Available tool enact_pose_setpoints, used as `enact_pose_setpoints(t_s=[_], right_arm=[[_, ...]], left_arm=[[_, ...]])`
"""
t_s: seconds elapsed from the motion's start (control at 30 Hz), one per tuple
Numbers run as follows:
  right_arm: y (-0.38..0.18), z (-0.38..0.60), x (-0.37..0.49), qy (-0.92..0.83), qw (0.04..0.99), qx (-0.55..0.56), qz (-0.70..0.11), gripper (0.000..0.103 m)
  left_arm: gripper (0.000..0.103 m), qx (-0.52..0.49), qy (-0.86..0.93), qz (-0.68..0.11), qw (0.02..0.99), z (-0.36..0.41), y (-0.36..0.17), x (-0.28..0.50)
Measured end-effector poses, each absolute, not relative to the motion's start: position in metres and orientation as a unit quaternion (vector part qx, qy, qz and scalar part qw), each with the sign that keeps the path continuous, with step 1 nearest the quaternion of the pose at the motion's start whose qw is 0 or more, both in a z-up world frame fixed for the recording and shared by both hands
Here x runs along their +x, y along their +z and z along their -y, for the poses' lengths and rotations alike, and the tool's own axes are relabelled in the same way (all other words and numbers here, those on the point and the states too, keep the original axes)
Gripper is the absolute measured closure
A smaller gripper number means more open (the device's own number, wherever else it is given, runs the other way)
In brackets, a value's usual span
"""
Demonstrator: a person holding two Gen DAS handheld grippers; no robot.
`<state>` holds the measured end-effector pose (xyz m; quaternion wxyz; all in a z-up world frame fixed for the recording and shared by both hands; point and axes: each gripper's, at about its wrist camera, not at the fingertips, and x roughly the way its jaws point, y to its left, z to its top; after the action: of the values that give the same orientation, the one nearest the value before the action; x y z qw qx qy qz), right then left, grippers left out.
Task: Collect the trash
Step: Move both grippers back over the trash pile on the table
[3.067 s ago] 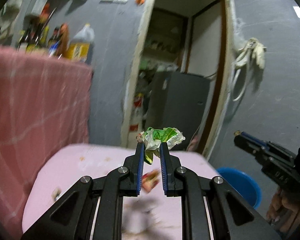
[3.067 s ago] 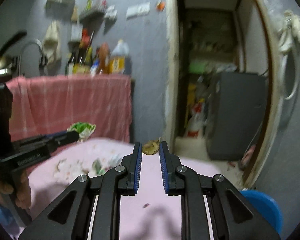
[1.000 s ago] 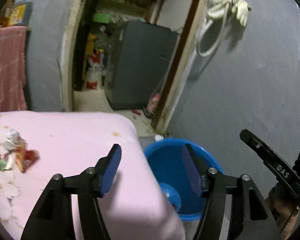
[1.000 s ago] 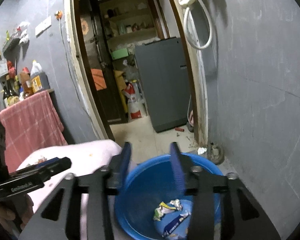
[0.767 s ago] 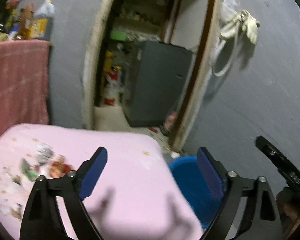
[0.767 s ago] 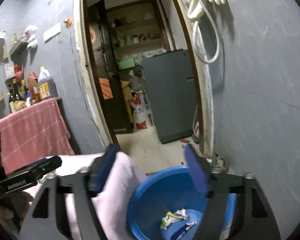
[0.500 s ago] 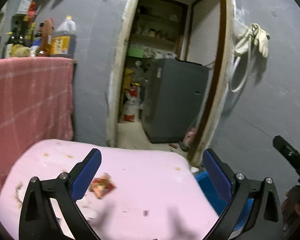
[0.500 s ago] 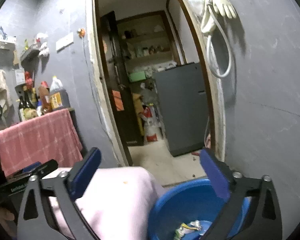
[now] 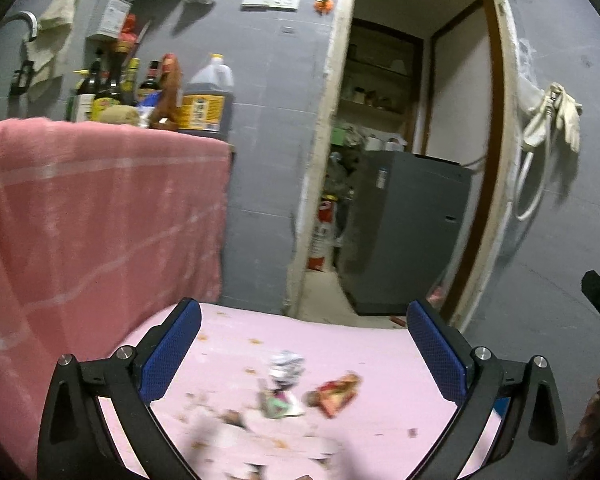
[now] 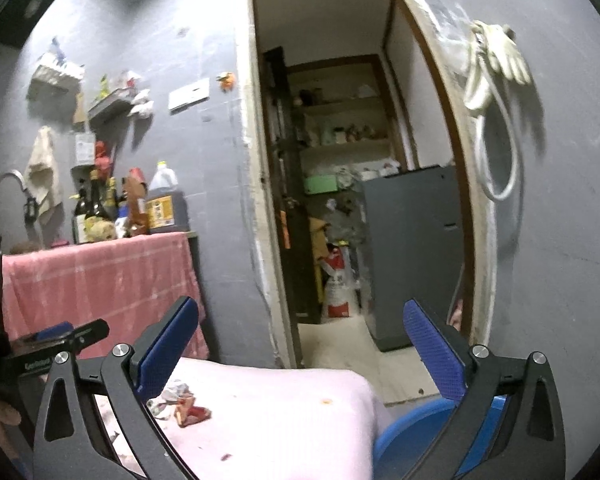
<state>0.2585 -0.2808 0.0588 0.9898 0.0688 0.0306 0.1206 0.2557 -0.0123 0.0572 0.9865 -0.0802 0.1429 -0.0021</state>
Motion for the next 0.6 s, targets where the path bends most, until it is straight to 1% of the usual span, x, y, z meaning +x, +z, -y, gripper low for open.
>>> enact_pose_setpoints(t_s=[0.13,0.23,0.57,0.6], right_arm=[[0.055,0.253,0.261,0.138,0.989,0.045,-0.029,0.0],[0.049,0.232,0.269,0.156,0.986,0.03,-0.044,0.0],[0.01,0.187,0.312,0.191,0.967,0.013,-0.166,0.0],[0.007,0.186,0.315,0.193,0.965,0.014,-0.177,0.002]], left_arm=[[0.002,-0.083,0.016,-0.149,0.985,-0.012,0.049,0.253],[0.002,-0.085,0.02,-0.165,0.982,-0.028,0.041,0.255],[0.003,-0.082,-0.006,-0.249,0.965,-0.046,0.007,0.279],[0.003,-0.083,-0.01,-0.254,0.963,-0.046,0.004,0.281]])
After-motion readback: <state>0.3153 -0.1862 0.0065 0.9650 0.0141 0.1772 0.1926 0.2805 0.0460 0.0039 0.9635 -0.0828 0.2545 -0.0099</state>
